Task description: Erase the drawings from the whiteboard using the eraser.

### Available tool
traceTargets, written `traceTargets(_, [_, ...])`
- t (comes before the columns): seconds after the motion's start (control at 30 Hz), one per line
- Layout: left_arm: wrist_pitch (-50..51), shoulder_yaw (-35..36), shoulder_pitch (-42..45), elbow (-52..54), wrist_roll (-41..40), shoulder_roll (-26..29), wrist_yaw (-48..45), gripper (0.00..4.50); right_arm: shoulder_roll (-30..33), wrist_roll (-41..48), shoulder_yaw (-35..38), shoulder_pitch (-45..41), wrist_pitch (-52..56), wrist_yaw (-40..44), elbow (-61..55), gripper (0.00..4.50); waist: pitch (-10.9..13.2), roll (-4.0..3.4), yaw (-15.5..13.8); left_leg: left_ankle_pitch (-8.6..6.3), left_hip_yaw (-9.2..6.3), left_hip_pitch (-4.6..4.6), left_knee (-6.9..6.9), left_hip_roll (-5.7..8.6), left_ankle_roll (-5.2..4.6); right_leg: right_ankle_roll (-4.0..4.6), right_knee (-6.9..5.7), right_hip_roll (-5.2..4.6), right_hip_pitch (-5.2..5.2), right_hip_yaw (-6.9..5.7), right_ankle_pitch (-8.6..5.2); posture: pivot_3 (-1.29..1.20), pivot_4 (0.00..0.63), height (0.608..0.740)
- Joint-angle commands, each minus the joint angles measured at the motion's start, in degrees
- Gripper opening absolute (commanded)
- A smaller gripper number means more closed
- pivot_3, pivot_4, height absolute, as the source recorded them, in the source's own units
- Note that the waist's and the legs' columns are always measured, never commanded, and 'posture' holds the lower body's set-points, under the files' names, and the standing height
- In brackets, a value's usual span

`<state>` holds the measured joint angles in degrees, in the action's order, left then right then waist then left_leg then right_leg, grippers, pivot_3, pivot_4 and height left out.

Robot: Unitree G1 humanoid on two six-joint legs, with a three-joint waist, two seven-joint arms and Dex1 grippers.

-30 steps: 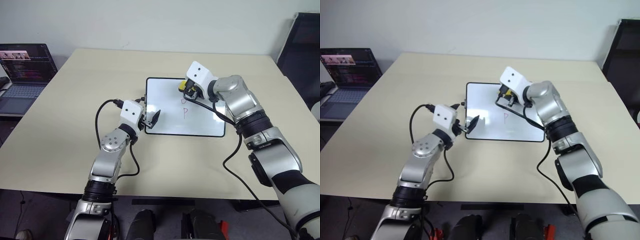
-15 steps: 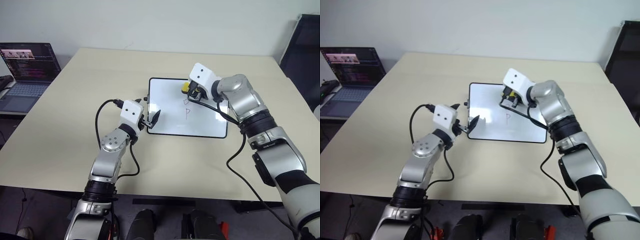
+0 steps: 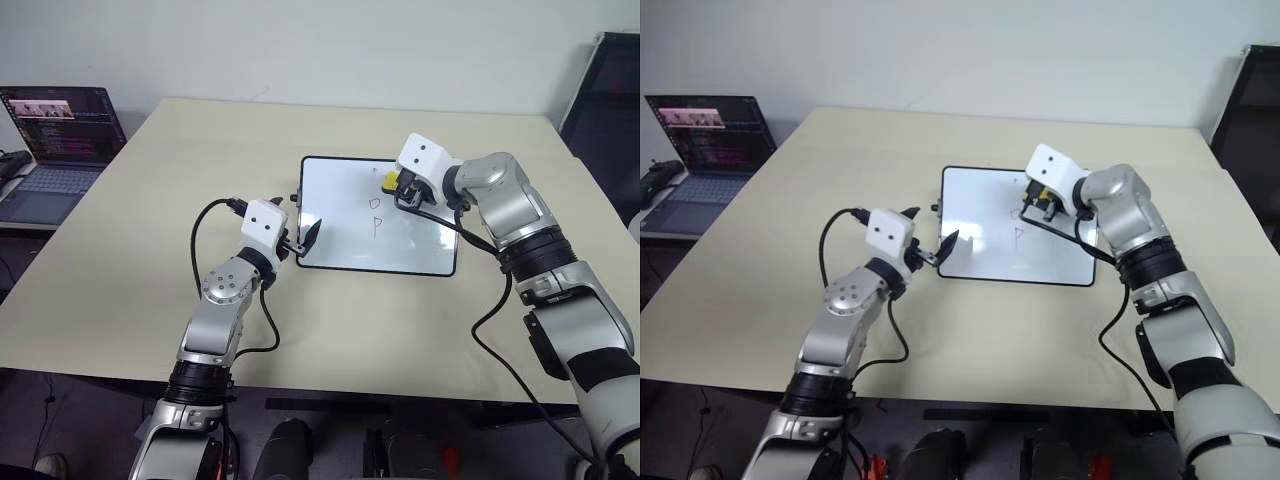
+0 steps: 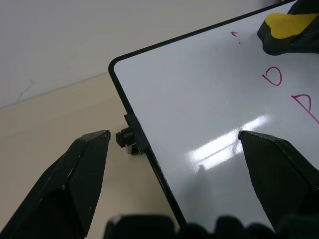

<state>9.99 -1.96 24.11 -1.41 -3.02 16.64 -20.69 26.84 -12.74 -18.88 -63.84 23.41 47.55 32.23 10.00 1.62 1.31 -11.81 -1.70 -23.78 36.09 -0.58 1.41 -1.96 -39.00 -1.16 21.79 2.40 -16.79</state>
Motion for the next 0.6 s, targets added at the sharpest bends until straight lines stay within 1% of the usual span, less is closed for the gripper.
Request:
traceTargets(0.03, [-1.29, 0.03, 1.02, 0.72, 0.22, -0.09, -0.08, 4.5, 0.0, -0.62, 1.02, -0.52, 2.52, -1.09, -0.58, 0.94, 0.0, 0.0, 0.03, 0.0, 0.0, 0.0, 0.0, 0.0, 0.0, 0.0, 0.0, 0.0, 0.0, 0.01, 0.0, 0.0, 0.15, 0.74])
traceTargets(0.37, [-1.6, -0.08, 0.66, 1.01, 0.2, -0.12, -0.23, 4.5, -4.02, 1.21, 1.76, -2.71, 7.17, -1.47, -6.78, 0.94, 0.01, -0.01, 0.55, 0.0, 0.09, -0.1, -0.06, -0.07, 0.0, 0.0, -0.01, 0.0, 0.2, 0.09, 0.0, 0.0, 0.15, 0.74])
traceTargets(0.6, [-1.57, -0.13, 0.53, 1.36, 0.21, -0.13, -0.15, 4.5, -5.05, 0.85, 1.74, -4.43, 4.97, -2.6, -3.9, 0.94, 0.01, -0.02, 0.46, -0.01, 0.11, -0.31, -0.09, -0.07, 0.01, 0.01, 0.01, -0.01, 0.41, 0.1, 0.0, 0.0, 0.15, 0.74])
